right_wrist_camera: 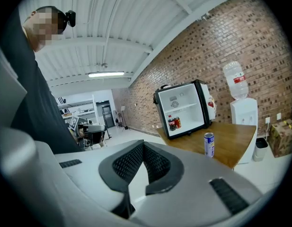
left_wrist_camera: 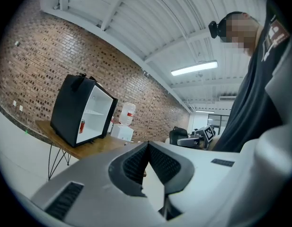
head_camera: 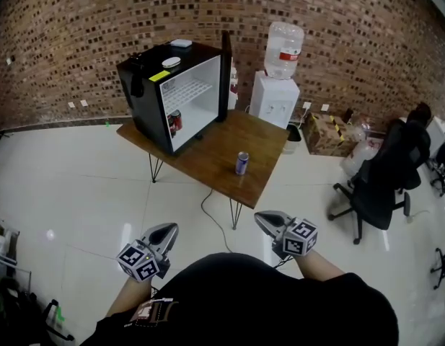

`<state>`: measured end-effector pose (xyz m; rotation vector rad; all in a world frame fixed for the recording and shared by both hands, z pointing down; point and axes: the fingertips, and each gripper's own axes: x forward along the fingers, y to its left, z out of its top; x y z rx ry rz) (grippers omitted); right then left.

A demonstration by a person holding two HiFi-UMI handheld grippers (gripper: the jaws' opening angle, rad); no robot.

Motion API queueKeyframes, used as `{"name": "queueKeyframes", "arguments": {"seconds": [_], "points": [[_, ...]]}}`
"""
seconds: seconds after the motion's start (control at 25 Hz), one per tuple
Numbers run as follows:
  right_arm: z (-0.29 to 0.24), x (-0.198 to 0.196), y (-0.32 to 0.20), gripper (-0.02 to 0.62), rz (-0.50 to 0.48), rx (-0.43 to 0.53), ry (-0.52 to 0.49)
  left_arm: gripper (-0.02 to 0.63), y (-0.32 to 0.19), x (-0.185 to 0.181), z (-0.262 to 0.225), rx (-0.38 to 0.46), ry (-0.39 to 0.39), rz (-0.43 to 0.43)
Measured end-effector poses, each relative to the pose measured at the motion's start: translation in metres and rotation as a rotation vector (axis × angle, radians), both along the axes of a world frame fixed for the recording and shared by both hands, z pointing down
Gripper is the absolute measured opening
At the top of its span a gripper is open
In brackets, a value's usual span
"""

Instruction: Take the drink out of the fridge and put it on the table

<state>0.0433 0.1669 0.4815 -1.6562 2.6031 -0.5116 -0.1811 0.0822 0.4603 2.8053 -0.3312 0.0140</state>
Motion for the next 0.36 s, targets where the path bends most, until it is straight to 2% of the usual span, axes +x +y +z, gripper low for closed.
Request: {"name": "queueKeyframes", "arguments": {"seconds": [0.36], "points": [[0.000, -0.015, 0.005, 0.011, -0.027, 0.006, 0.029, 0.002, 0.010, -0.004, 0.002, -0.014, -0.007, 0.033]]}}
